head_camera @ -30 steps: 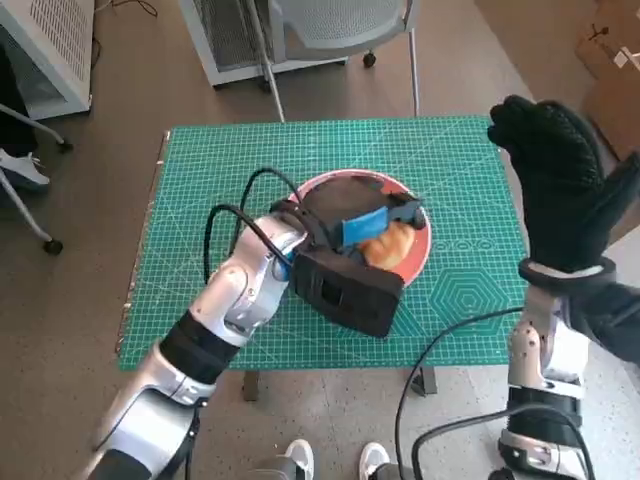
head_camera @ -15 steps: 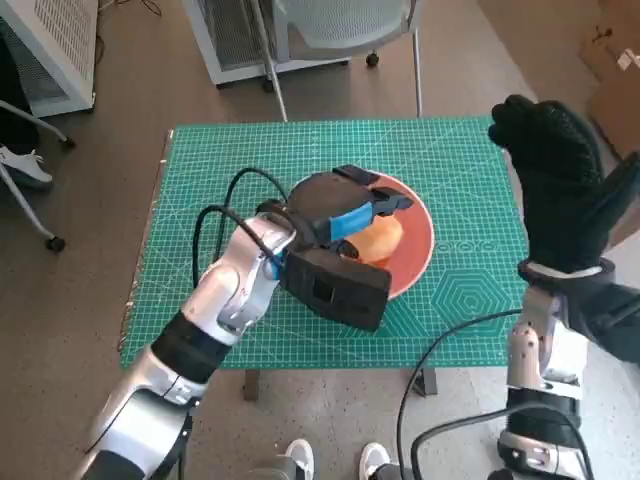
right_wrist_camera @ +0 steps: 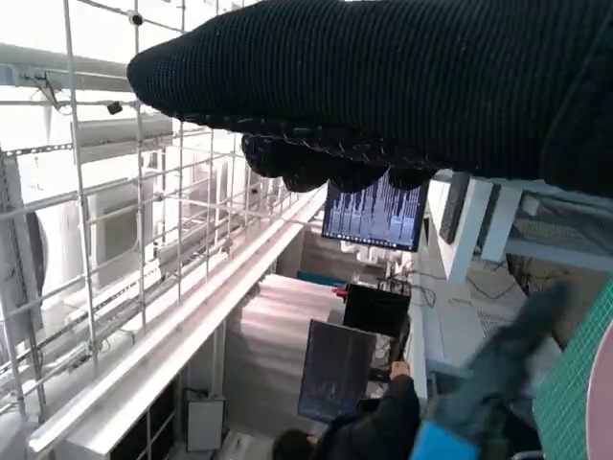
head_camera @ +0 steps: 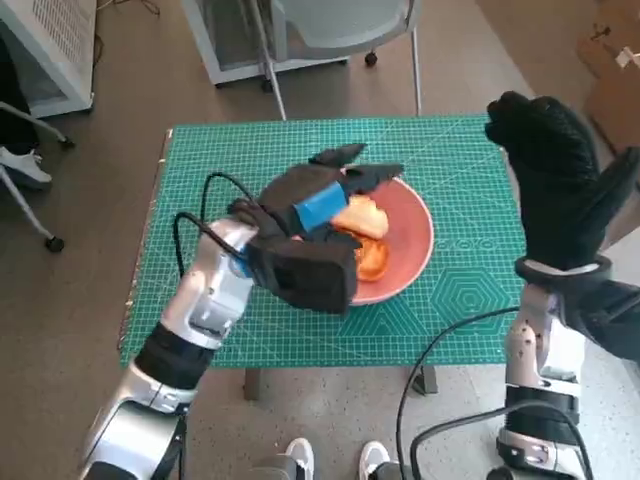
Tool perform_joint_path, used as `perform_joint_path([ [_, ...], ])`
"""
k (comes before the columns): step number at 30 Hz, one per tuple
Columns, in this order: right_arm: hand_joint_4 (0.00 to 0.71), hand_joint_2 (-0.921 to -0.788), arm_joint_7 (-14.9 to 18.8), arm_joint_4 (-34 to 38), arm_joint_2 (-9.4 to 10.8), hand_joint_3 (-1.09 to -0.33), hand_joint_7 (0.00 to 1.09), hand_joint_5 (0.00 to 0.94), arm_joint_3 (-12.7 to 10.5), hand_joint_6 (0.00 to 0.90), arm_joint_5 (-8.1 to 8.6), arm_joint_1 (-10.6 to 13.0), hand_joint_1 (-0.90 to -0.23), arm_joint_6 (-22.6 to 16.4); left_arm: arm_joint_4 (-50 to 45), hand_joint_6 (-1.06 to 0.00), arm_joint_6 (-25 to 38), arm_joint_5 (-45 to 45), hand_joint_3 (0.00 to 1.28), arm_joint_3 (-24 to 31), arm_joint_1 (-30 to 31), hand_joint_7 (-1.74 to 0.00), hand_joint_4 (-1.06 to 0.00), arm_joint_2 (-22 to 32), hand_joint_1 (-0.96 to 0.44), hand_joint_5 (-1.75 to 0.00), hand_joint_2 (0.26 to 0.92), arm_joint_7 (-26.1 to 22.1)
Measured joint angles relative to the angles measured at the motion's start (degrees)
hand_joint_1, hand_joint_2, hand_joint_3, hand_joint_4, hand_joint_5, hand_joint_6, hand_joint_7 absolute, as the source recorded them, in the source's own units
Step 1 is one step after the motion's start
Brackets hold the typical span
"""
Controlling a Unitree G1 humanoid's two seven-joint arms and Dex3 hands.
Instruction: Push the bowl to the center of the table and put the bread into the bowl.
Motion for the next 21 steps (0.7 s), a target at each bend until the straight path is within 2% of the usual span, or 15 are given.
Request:
perform_joint_path([
  [7, 0.38, -0.921, -0.5, -1.1, -0.2, -0.683, 0.0, 0.004, 0.0, 0.395, -0.23, -1.1, -0.562, 1.0, -3.4, -0.33, -4.4, -16.1, 0.0, 10.5, 3.0, -0.01, -0.11, 0.1, -0.51, -0.02, 0.903, -1.6],
  [11, 0.384, -0.921, -0.6, -1.4, -0.3, -0.658, 0.01, 0.005, 0.0, 0.408, -0.23, -1.7, -0.567, 1.5, -5.1, -0.33, -5.4, -21.5, 0.03, 13.9, 3.5, -0.01, -0.13, 0.3, -0.49, -0.02, 0.911, -2.1],
  [16, 0.39, -0.921, -0.6, -1.5, -0.3, -0.618, 0.02, 0.006, 0.0, 0.421, -0.19, -2.6, -0.579, 2.7, -9.9, -0.33, -5.4, -33.2, 0.09, 20.0, 6.7, -0.02, -0.15, -2.3, -0.48, -0.02, 0.919, -2.5],
  [21, 0.395, -0.921, -0.6, -1.6, -0.7, -0.6, 0.02, 0.007, -0.2, 0.427, -0.16, -3.8, -0.583, 3.8, -13.0, -0.35, -6.4, -40.5, 0.15, 23.8, 8.8, -0.03, -0.14, -5.2, -0.49, -0.02, 0.921, -1.5],
])
